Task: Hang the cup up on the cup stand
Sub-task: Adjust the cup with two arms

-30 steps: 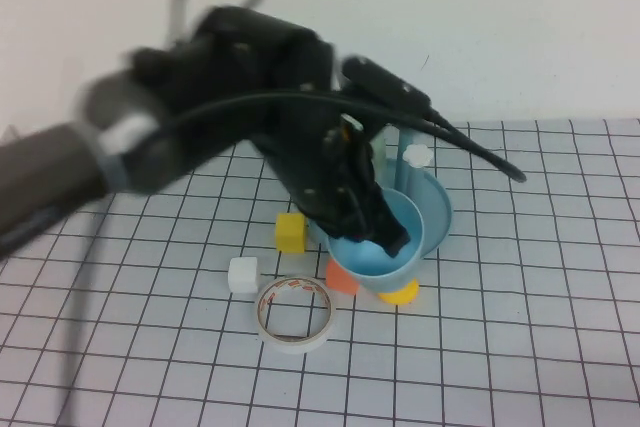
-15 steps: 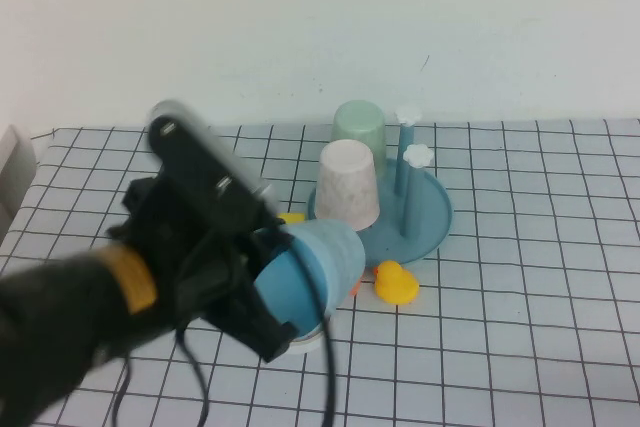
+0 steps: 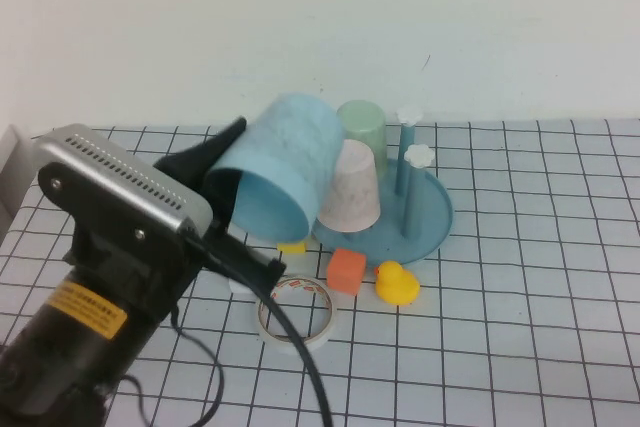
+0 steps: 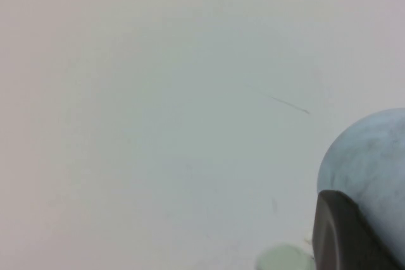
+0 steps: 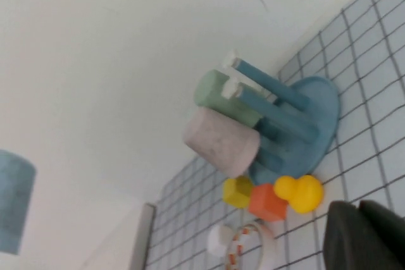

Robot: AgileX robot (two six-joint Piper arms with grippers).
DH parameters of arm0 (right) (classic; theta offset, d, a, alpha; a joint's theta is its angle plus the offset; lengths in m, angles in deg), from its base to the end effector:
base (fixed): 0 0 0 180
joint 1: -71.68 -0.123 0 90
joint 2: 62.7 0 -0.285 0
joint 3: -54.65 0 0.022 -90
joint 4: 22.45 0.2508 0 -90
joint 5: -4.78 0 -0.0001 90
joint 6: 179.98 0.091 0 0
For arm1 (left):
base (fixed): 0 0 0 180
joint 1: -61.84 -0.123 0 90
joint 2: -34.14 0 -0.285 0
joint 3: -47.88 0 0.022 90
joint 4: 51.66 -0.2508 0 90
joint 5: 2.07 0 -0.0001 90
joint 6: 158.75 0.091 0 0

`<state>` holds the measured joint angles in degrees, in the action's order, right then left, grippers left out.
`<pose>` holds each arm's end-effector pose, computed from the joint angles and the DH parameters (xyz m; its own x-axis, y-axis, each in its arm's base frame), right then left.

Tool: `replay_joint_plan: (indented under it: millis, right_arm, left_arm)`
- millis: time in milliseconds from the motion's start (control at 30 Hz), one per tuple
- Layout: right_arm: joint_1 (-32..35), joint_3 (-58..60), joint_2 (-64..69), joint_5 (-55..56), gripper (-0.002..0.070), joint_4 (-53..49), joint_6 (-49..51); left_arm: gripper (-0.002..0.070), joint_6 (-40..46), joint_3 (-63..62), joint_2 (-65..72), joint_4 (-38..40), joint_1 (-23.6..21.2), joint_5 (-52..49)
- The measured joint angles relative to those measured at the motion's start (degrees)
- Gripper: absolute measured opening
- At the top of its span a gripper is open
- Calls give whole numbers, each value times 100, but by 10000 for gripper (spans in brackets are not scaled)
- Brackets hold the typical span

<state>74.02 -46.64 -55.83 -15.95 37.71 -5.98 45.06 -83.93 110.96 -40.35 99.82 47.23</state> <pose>0.0526 0.0259 0.1889 -0.2772 0.7668 -0.5790 -0.0759 0.5832 0.8088 0.1979 -0.1373 0.2959 0.3190 0.1047 -0.9419 0.4219 0.8743 0.2401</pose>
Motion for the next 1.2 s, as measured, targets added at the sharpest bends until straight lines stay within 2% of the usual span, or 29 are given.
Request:
replay_joint_plan:
  millis: [200, 400, 467, 567, 767, 867, 1000, 1200]
  right_arm:
    - [0, -166, 58, -336, 11, 1764, -1128]
    - [0, -772, 1262, -1239, 13, 3129, -2310]
    - [0, -980, 1916, -1666, 34, 3448, -2769]
    - [0, -1361, 2906, -2439, 125, 3579, -3336]
    - [-39, -2390, 4857, -3701, 424, 3579, -3714]
    - [-208, -2974, 5573, -3867, 538, 3601, -3753]
    - [-645, -3591, 6321, -3735, 594, 3613, -3725]
    - [-1454, -4347, 7268, -3596, 606, 3613, -3441]
  left_arm:
    - [10, 11, 0, 844, 154, 0, 1405]
    - [10, 0, 0, 1410, -264, 0, 1494]
    - [10, 0, 0, 1420, -456, 0, 1504]
    - [10, 0, 0, 1420, -719, 0, 1557]
    - [10, -184, 0, 1420, -1162, 0, 1557]
    - [10, -197, 0, 1420, -1217, 0, 1557]
    - [10, -219, 0, 1420, -1225, 0, 1557]
    - [10, -234, 0, 1420, -1131, 0, 1557]
